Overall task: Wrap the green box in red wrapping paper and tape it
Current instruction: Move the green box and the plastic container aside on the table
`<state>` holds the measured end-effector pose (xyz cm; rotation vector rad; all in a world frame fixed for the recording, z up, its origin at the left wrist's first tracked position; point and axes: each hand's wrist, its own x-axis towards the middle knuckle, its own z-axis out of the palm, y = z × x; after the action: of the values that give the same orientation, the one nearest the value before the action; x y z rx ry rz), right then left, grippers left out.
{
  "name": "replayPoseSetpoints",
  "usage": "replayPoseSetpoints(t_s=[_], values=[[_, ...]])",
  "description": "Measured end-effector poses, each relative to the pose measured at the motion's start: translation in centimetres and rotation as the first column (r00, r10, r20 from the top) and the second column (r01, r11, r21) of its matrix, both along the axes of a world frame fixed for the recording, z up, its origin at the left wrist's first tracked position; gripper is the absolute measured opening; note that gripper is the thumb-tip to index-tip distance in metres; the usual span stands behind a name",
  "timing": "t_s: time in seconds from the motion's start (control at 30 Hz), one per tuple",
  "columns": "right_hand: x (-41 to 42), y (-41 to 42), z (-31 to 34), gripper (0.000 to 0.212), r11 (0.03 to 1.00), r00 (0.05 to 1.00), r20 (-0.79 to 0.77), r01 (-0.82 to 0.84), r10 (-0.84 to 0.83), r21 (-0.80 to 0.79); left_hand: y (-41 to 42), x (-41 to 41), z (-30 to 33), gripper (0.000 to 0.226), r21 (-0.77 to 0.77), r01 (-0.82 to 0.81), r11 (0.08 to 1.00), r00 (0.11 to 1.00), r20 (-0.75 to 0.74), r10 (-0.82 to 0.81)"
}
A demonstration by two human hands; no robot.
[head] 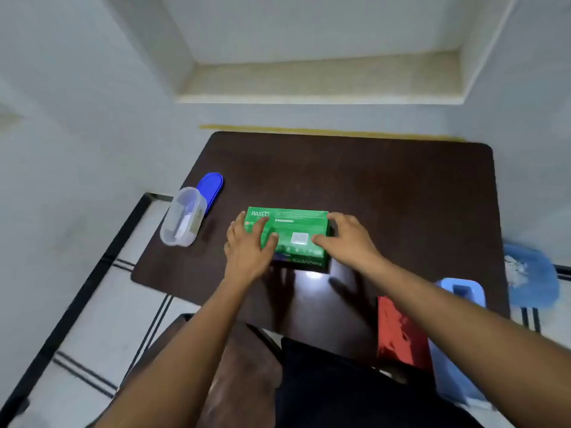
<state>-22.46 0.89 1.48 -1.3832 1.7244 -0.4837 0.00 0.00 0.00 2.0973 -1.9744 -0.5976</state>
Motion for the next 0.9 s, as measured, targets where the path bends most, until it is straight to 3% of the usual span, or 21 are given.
replayPoseSetpoints(t_s=[0.13,0.37,0.53,0.9], values=[[4.2,-2.6,-3.7,0.077,0.99,0.992,-0.005,0.126,-0.126,0.061,-3.9,2.7,-3.5,0.056,0.061,0.13,0.99,0.992,-0.014,-0.129],[9.8,-5.6,-6.7,0.071,0.896,0.889,-0.116,0.433,-0.442,-0.094,-9.6,5.9,-5.8,0.053,-0.107,0.302,0.947,0.946,-0.091,-0.312],[11.9,-6.8,-6.7,0.069,0.86,0.854,-0.114,0.493,-0.507,-0.135,-11.7,8.0,-6.9,0.047,-0.14,0.279,0.95,0.909,-0.28,-0.308],[14.7,-7.0,-7.5,0.075,0.818,0.817,-0.108,0.543,-0.567,-0.192,-13.6,9.9,-9.2,0.048,-0.301,0.169,0.939,0.859,-0.422,-0.29]])
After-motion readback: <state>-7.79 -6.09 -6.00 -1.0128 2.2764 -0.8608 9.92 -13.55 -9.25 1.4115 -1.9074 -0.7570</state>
